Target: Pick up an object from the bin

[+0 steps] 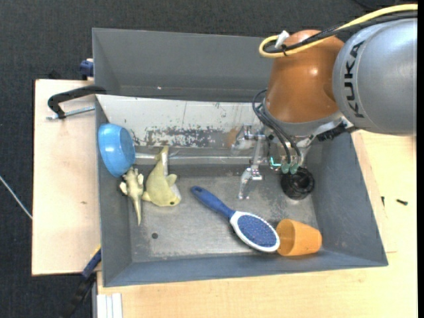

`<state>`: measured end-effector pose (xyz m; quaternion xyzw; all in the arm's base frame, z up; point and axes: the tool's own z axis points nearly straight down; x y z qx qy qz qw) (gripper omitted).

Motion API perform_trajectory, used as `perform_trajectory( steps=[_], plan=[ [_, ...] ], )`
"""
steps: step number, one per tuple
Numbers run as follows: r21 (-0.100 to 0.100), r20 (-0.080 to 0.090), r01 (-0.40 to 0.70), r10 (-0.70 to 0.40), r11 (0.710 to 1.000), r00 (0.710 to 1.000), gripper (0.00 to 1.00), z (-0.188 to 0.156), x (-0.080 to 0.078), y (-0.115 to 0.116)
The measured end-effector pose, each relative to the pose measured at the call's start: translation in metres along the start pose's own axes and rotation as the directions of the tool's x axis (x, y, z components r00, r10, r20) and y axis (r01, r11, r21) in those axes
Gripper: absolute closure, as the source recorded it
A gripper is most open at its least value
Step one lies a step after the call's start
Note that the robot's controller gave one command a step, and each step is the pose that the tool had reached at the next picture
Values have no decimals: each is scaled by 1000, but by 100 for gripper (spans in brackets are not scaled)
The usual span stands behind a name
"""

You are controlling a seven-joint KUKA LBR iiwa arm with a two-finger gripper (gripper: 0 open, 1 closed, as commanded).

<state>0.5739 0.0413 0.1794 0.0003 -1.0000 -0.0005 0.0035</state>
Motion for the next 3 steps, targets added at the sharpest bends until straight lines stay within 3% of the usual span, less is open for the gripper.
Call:
perform_trajectory(
  steps=[1,2,3],
  plan=[
    [-1,14,106,-106,994,994,0,95,36,-3],
    [0,9,105,-105,994,994,100,97,37,-5],
    [2,20,130,-130,992,991,100,-56,35,-3]
  ],
)
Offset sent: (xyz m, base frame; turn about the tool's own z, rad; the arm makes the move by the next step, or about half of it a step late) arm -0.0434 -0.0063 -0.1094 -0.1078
